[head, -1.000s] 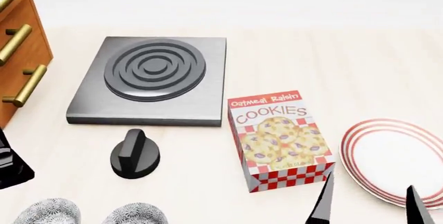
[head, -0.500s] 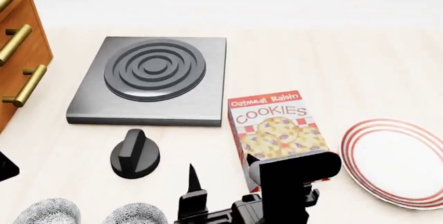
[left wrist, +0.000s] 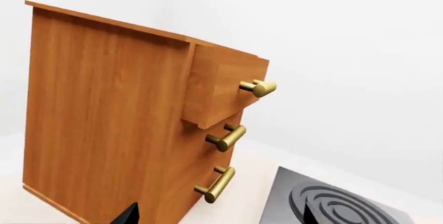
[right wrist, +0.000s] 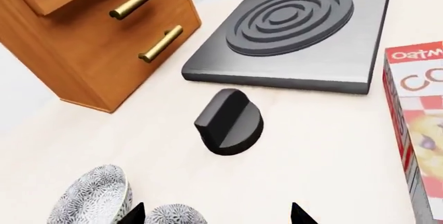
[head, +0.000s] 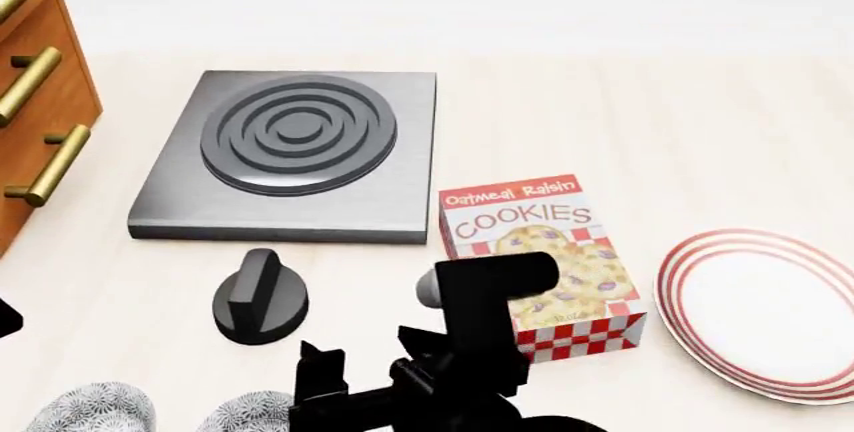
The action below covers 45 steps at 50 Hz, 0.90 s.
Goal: Pick the akita bowl from table center and place it on the plate.
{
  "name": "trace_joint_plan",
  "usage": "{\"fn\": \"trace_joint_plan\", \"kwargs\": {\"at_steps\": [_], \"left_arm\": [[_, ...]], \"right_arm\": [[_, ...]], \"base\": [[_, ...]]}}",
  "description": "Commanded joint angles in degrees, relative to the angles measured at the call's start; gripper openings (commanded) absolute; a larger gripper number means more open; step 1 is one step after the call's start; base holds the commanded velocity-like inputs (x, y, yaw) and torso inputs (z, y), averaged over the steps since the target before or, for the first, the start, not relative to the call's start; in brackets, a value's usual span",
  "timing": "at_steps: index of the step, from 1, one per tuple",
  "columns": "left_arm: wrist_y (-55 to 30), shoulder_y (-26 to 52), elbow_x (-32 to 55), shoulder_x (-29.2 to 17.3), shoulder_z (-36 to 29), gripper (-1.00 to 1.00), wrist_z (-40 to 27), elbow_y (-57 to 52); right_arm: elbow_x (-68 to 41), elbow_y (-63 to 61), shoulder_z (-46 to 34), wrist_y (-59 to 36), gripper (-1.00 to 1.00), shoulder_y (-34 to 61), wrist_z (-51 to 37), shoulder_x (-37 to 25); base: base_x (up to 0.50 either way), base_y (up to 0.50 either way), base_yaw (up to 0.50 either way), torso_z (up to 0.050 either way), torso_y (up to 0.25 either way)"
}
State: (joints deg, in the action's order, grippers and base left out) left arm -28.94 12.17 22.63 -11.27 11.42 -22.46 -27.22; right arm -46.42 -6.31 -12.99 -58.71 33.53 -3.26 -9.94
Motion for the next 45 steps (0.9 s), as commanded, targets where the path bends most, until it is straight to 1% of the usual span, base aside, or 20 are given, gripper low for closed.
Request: {"fn": "trace_joint_plan", "kwargs": {"at_steps": [1,11,20,39,45], "left_arm": [[0.3,-0.3,0.2,1.0,1.0,1.0,1.8,0.4],[1.0,-0.9,0.3,1.0,0.5,1.0,1.6,0.4],[1.7,-1.5,0.6,1.0,0.3,1.0,1.6,0.5],[1.1,-2.0,2.2,0.6,0.0,1.0,0.8,-1.2],[0.8,-1.9,2.5,0.4,0.0,1.0,0.3,-1.6]], "right_arm": [[-3.1,7.3,3.5,-4.6,1.0,2.7,1.0,2.4],[-6.1,5.8,5.0,-8.6,1.0,2.6,-1.9,1.8],[-7.4,5.9,4.0,-11.4,1.0,1.9,-3.1,1.3],[-3.8,15.8,0.1,-6.9,1.0,4.2,1.6,0.4],[-3.9,16.6,-0.8,-6.8,1.0,4.7,2.3,0.6]], "base": [[0.0,0.0,0.0,0.0,0.0],[0.0,0.0,0.0,0.0,0.0],[0.0,0.0,0.0,0.0,0.0],[0.0,0.0,0.0,0.0,0.0],[0.0,0.0,0.0,0.0,0.0]]}}
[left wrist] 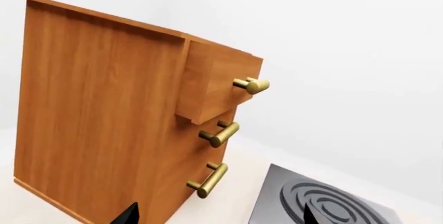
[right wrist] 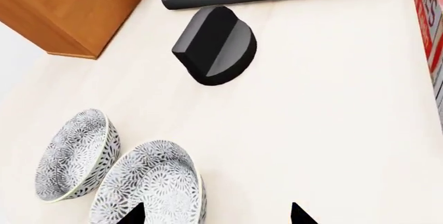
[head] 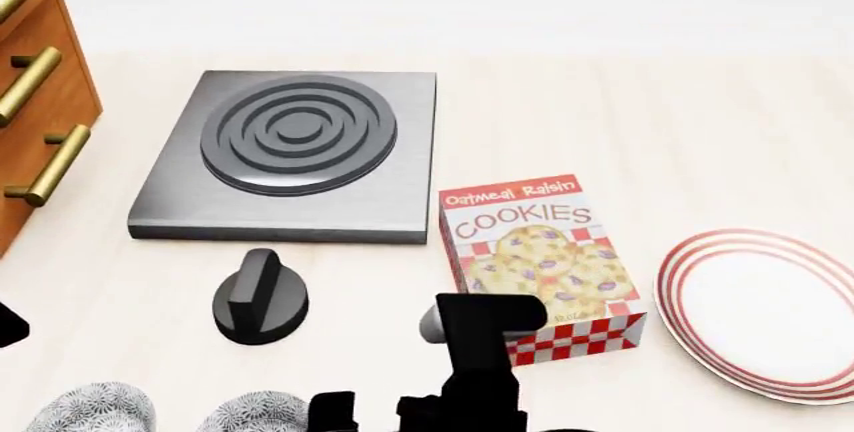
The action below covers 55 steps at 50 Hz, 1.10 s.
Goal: Pick the akita bowl from table center and place it on the plate.
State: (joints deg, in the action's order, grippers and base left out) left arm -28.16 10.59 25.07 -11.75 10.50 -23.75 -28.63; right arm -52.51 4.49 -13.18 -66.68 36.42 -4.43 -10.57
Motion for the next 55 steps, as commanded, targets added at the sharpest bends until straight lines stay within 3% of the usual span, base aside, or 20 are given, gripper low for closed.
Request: {"fn": "trace_joint_plan", "kwargs": {"at_steps": [1,55], "left_arm": [[-0.1,-0.3,0.2,0.9,1.1,1.0,1.5,-0.3],[0.1,-0.7,2.7,-0.3,0.5,1.0,-0.1,-1.1]], "right_arm": [[2.3,6.2,-0.9,1.4,1.0,1.9,3.9,1.3],[3.9,14.0,-9.1,4.5,1.0,4.9,9.1,2.8]], "base": [[0.0,0.0,0.0,0.0,0.0],[0.0,0.0,0.0,0.0,0.0]]}}
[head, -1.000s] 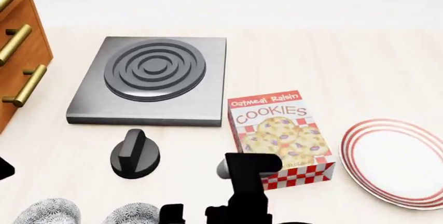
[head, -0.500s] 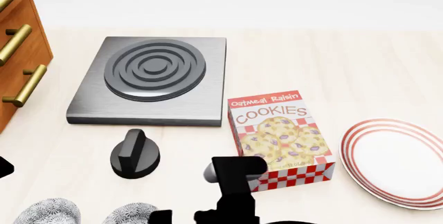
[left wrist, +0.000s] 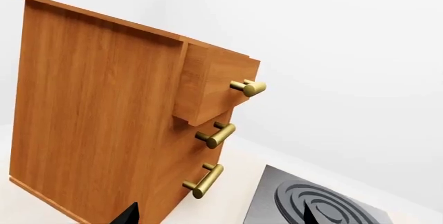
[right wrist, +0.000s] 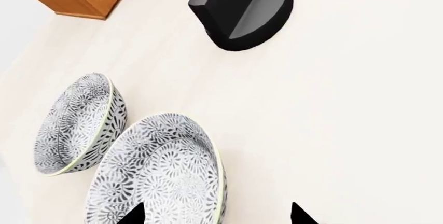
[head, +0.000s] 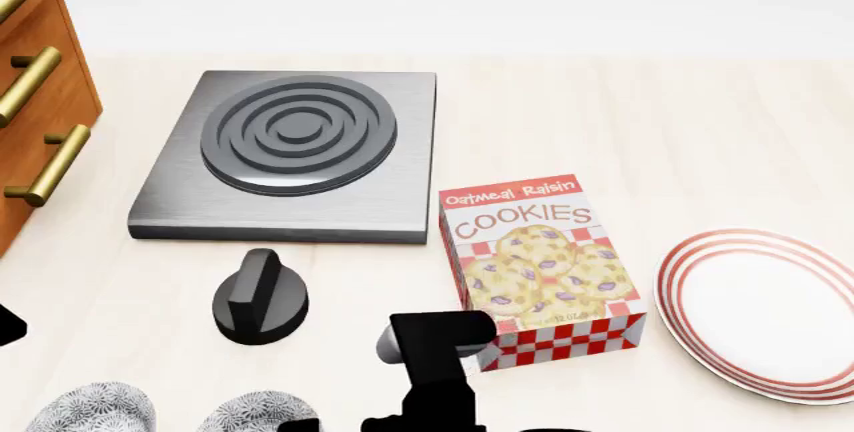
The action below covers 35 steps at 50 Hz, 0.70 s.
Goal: Pick the akita bowl from table center and place it on the plate.
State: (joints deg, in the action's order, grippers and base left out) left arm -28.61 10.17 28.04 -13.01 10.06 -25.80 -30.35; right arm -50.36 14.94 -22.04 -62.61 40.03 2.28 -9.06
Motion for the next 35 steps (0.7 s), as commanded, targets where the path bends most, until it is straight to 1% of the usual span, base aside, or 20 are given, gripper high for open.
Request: {"fn": "trace_joint_plan", "kwargs": {"at_steps": [1,35], "left_arm": [[0.6,-0.3,-0.3,0.9,0.9,1.0,1.9,0.7],[0.9,0.1,0.6,0.4,0.2,1.0,0.8,0.9]], "right_arm": [[1.7,3.5,-0.4,0.4,1.0,1.3,2.3,1.3],[1.6,5.4,-3.8,1.2,1.0,2.5,4.0,1.6]], "base": [[0.0,0.0,0.0,0.0,0.0],[0.0,0.0,0.0,0.0,0.0]]}}
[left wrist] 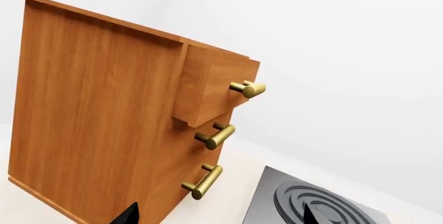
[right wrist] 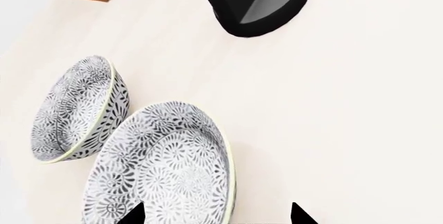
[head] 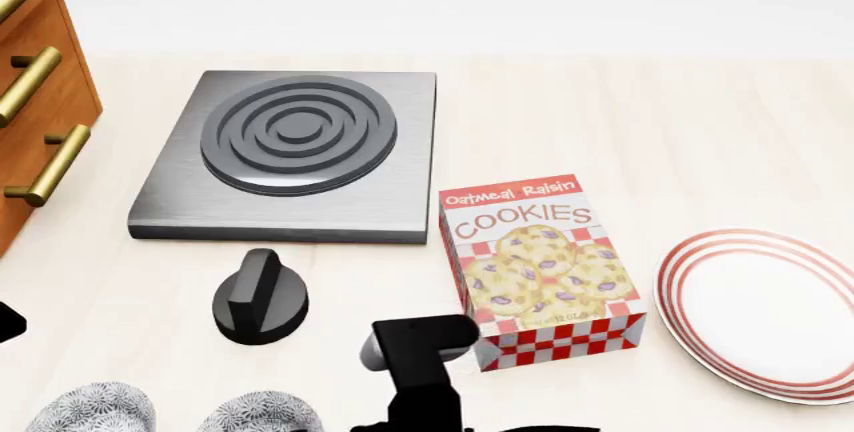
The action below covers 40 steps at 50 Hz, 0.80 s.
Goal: Pick the akita bowl from table center and place it on the plate.
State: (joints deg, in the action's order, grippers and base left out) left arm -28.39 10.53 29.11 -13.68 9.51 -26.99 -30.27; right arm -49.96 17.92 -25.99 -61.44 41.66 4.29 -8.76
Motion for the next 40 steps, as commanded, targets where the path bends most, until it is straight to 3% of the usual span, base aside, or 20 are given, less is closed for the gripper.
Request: {"fn": "trace_joint_plan", "kwargs": {"at_steps": [1,8,9,31,40], "left_arm": [[0.6,-0.3,-0.5,1.0,0.7,1.0,1.9,0.8],[0.9,-0.7,-0.4,0.9,0.6,1.0,1.9,0.6],[0.9,-0.7,-0.3,0.9,0.6,1.0,1.9,0.6],[1.0,-0.3,0.2,0.3,0.0,1.0,1.2,0.6],[0.9,0.2,0.3,0.2,-0.4,1.0,1.0,0.8]], "right_arm": [[1.2,2.4,0.1,0.0,1.0,0.9,1.9,1.3],[1.0,2.0,-0.2,0.2,1.0,0.6,1.9,1.1],[0.9,1.7,-0.2,0.4,-1.0,0.4,1.8,1.0],[-1.2,-2.7,3.7,2.3,-1.0,-1.3,-2.1,-0.6],[-2.4,-12.2,8.5,5.8,-1.0,-2.6,-6.4,-2.7]], "base": [[0.0,0.0,0.0,0.0,0.0],[0.0,0.0,0.0,0.0,0.0],[0.0,0.0,0.0,0.0,0.0],[0.0,0.0,0.0,0.0,0.0],[0.0,0.0,0.0,0.0,0.0]]}}
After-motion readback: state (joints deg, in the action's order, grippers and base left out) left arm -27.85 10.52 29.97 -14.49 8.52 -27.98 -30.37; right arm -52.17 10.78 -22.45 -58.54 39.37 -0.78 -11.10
